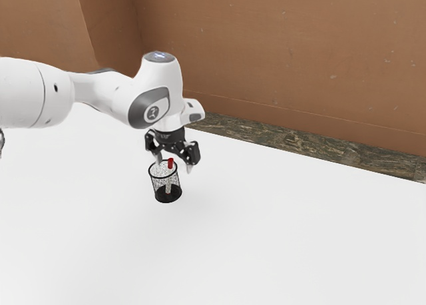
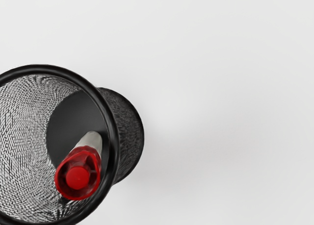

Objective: Take the marker out of the pen holder and place it to the left of the pen holder.

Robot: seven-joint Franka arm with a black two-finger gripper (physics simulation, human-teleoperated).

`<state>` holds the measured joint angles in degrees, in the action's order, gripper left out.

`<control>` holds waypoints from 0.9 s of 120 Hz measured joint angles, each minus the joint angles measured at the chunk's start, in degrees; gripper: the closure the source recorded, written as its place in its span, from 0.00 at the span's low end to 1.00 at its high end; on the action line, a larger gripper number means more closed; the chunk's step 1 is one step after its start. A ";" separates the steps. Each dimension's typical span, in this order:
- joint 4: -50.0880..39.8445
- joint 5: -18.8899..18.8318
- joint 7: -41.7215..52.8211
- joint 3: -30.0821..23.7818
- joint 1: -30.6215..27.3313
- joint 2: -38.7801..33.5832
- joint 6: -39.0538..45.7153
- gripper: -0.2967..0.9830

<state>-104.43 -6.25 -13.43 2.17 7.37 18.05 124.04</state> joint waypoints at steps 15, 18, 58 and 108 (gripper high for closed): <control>2.28 0.01 0.50 1.37 -0.51 3.10 1.98 0.23; 2.99 -0.02 0.66 1.46 -0.73 3.65 2.24 0.23; 1.57 1.10 2.23 2.73 -1.05 3.46 3.92 0.23; 0.65 0.93 3.23 3.54 -1.04 2.03 3.77 0.68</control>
<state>-103.78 -5.32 -10.20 5.70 6.33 20.09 127.81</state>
